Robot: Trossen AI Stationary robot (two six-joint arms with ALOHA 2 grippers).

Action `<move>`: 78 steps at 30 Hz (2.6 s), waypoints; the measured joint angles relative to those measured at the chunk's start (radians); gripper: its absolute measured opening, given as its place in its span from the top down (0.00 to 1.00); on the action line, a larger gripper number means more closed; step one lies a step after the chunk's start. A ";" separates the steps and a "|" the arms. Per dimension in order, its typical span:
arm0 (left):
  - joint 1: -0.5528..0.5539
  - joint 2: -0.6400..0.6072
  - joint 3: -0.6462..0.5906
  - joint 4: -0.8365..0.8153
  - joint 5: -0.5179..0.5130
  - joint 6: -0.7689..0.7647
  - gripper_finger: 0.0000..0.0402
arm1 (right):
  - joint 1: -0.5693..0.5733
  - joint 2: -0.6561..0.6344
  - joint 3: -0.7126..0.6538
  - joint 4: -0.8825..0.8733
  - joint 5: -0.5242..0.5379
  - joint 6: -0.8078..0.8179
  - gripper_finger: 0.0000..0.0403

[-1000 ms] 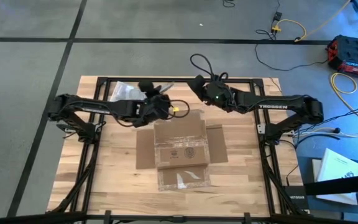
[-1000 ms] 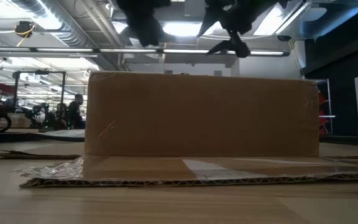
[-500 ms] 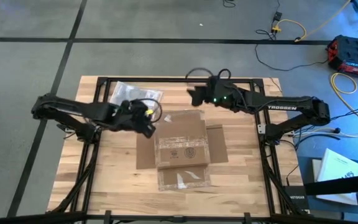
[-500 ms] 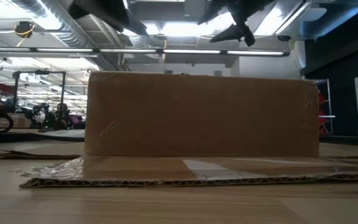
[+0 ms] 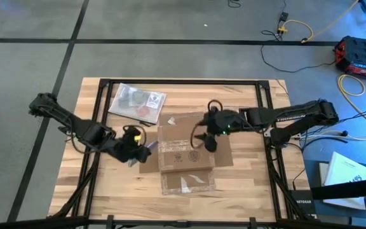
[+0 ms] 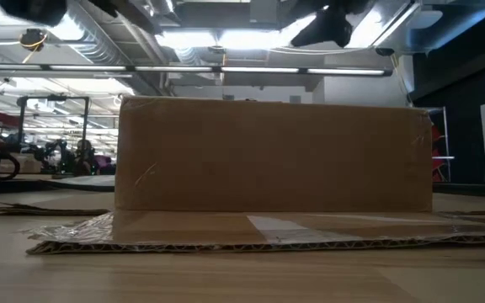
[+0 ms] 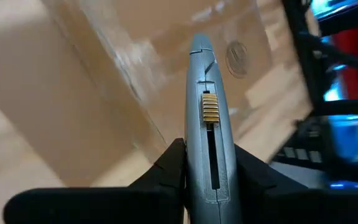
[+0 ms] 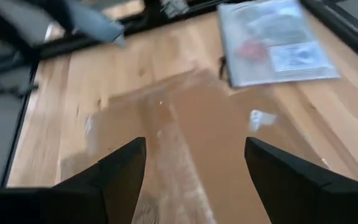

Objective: Unpack boxes
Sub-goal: Break down the box until it is fully flat

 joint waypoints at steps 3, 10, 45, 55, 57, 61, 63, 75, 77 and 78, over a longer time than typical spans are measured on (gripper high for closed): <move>-0.046 -0.036 -0.144 0.218 -0.060 -0.089 0.85 | 0.047 0.002 0.000 -0.029 0.008 -0.092 0.36; -0.096 -0.052 -0.405 0.641 -0.246 -0.190 0.85 | 0.061 0.010 0.000 -0.036 0.024 -0.220 0.36; -0.086 -0.060 -0.426 0.445 -0.249 -0.494 0.85 | 0.002 0.389 0.005 0.103 -0.071 -0.396 0.36; -0.064 -0.060 -0.426 0.397 -0.198 -0.525 0.85 | 0.003 0.388 0.004 0.098 -0.071 -0.378 0.36; -0.059 -0.060 -0.426 0.397 -0.196 -0.527 0.85 | 0.003 0.388 0.004 0.097 -0.071 -0.378 0.36; -0.055 -0.060 -0.426 0.397 -0.195 -0.526 0.85 | 0.003 0.388 0.003 0.095 -0.071 -0.375 0.36; -0.055 -0.060 -0.426 0.397 -0.194 -0.526 0.85 | 0.003 0.388 0.003 0.094 -0.071 -0.375 0.36; -0.050 -0.060 -0.425 0.407 -0.182 -0.522 0.85 | 0.003 0.389 0.002 0.093 -0.071 -0.375 0.36; -0.050 -0.060 -0.425 0.408 -0.171 -0.516 0.85 | 0.003 0.389 0.002 0.093 -0.071 -0.375 0.36; -0.050 -0.060 -0.425 0.407 -0.166 -0.515 0.85 | 0.003 0.389 0.002 0.093 -0.071 -0.375 0.36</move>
